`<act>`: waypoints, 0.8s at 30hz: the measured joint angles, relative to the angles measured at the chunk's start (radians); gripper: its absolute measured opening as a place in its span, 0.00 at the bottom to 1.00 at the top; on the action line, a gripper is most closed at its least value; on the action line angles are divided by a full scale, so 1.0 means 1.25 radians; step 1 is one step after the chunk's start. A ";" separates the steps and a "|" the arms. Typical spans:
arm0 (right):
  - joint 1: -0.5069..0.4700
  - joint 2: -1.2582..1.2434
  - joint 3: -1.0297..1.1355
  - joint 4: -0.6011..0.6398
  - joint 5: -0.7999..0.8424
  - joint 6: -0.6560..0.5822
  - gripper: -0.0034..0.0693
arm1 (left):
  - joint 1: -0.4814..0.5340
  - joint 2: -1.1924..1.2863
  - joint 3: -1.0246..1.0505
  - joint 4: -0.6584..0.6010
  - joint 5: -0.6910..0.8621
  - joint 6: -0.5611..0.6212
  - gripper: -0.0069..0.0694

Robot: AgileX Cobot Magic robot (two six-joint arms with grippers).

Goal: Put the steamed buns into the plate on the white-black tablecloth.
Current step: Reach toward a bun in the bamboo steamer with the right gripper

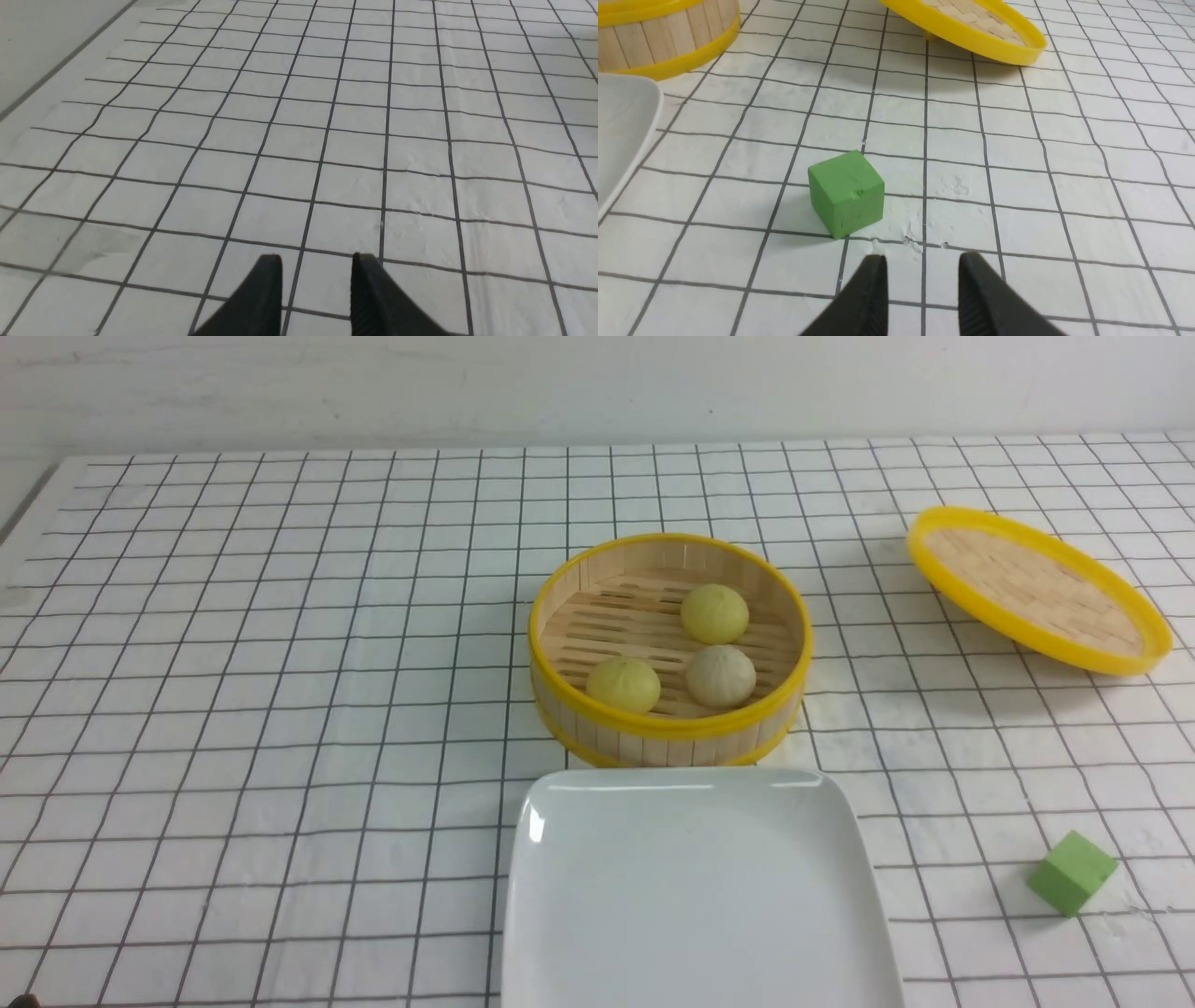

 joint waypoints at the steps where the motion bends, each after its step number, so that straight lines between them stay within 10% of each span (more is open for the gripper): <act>1: 0.000 0.000 0.002 0.018 -0.017 0.010 0.38 | 0.000 0.000 0.000 0.000 0.000 0.000 0.41; 24: 0.000 0.000 -0.424 0.309 0.112 0.054 0.38 | 0.000 0.000 0.000 0.001 0.000 0.000 0.41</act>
